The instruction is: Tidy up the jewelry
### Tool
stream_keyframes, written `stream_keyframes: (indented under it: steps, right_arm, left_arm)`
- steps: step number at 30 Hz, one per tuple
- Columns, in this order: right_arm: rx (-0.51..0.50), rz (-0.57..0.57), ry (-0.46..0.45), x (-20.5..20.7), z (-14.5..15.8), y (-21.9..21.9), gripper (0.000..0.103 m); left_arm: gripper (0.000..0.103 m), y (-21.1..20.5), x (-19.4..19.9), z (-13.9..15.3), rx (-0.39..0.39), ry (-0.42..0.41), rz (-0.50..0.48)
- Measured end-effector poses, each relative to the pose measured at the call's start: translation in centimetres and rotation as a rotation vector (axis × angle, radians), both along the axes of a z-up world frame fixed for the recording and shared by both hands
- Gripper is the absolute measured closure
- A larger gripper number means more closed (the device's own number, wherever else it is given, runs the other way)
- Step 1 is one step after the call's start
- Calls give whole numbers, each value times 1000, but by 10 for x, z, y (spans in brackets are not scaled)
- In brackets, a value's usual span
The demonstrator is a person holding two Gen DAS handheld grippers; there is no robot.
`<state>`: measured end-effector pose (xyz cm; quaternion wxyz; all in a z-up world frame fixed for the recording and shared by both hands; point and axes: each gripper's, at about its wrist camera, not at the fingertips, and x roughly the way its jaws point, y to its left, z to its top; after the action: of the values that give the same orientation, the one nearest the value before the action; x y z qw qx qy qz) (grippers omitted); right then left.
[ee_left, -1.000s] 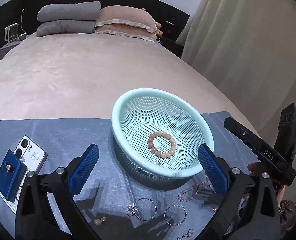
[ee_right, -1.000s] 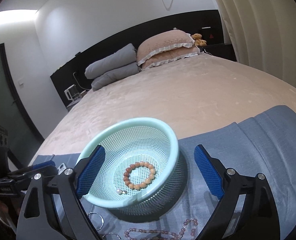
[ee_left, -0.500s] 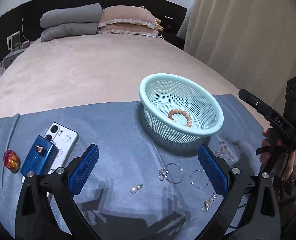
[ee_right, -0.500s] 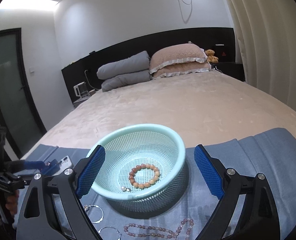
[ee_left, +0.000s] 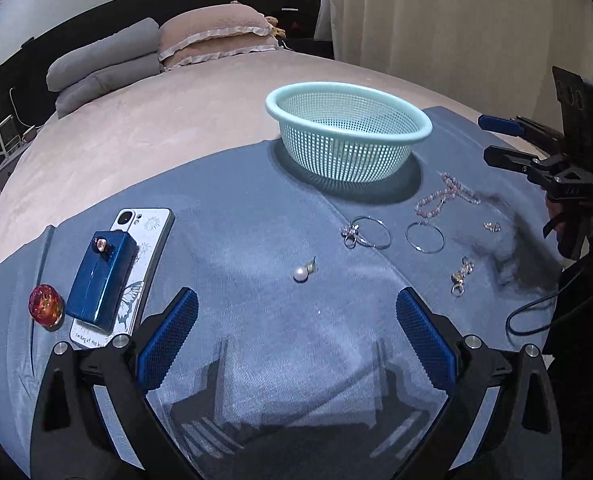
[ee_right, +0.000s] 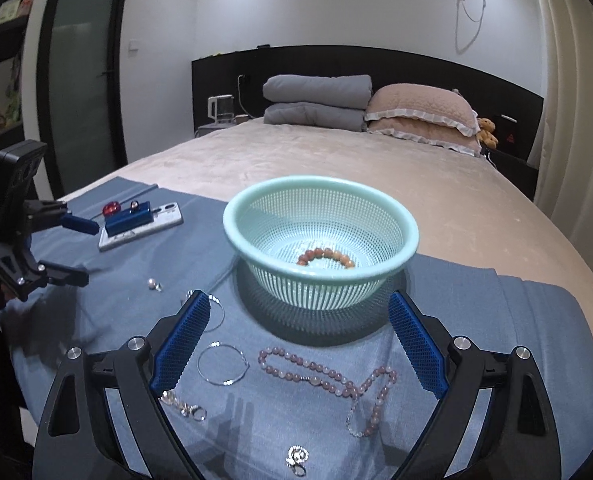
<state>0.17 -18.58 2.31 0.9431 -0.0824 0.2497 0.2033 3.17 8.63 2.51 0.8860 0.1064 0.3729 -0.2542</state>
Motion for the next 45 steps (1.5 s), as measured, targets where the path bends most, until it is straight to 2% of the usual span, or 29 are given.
stream_keyframes:
  steps: [5,7,11,13,15,18,20,23,24,25,28,32,33,35,37,40,42,43,45]
  right_arm:
    - [-43,64,-17,-15,-14,-6,17]
    - [-42,71,15,-13,-20,-10,17]
    - [-52,5,95,5,-33,-18,17]
    - [-59,-57,146,16,-38,-23,17]
    - [-59,-106,181,23,-43,-28,17]
    - [-52,-123,204,27,-46,-32,18]
    - [-56,-122,215,27,-49,-32,18]
    - [-71,-121,231,29,-53,-30,19]
    - [-76,-122,244,31,-55,-29,22]
    - [-82,-119,261,32,-57,-28,30]
    - [-129,-116,296,36,-63,-22,39]
    - [-135,-98,337,38,-69,-19,61]
    - [-135,-85,345,38,-69,-17,65]
    - [-142,-61,357,37,-69,-11,82]
    - [-159,-43,362,36,-69,-5,90]
    - [-183,-39,363,35,-69,0,94]
    - [-179,-40,368,36,-68,-1,94]
    - [-174,-42,370,36,-68,-1,94]
    - [-151,-48,380,37,-67,-4,94]
  left_arm:
    - [6,10,-3,-17,-18,32,8]
    - [6,12,0,-22,-23,37,22]
    - [6,10,5,-25,-29,-11,41]
    - [7,5,8,-26,18,-45,82]
    - [11,2,12,-28,33,-48,91]
    - [16,-4,15,-31,22,-20,68]
    - [18,-9,15,-34,38,-23,54]
    - [26,-19,17,-36,62,-42,47]
    - [27,-22,18,-36,76,-60,59]
    - [28,-26,19,-37,87,-65,61]
    - [35,-34,25,-39,71,-31,38]
    - [52,-39,34,-47,55,32,14]
    - [55,-38,36,-47,39,40,19]
    - [60,-39,40,-47,42,46,36]
    - [62,-40,40,-47,42,57,41]
    - [72,-44,39,-47,55,70,33]
    - [88,-48,38,-46,54,86,22]
    - [92,-50,36,-46,58,91,15]
    - [91,-54,35,-45,83,84,24]
